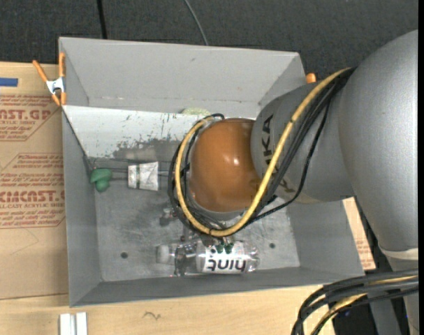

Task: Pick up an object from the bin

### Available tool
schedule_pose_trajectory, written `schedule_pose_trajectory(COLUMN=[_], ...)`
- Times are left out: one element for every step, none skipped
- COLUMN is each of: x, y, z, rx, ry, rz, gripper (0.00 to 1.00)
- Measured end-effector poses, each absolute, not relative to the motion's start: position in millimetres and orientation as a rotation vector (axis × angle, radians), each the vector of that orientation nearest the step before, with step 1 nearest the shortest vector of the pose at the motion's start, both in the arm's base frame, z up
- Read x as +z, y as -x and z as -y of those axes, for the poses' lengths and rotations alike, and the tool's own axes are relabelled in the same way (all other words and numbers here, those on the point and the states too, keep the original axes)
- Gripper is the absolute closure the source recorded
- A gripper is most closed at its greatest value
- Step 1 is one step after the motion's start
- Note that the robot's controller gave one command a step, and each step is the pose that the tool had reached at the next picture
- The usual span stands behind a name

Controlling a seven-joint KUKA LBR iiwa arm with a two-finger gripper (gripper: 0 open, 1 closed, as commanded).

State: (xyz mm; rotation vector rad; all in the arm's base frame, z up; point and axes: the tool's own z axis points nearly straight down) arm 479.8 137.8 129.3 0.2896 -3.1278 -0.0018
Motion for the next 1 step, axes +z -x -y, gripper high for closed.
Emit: schedule_pose_trajectory(x=[90.2], y=[-480.4], z=[-65.3], rx=[-0.001], ry=[-0.514], rz=[3.101], gripper=[0.00])
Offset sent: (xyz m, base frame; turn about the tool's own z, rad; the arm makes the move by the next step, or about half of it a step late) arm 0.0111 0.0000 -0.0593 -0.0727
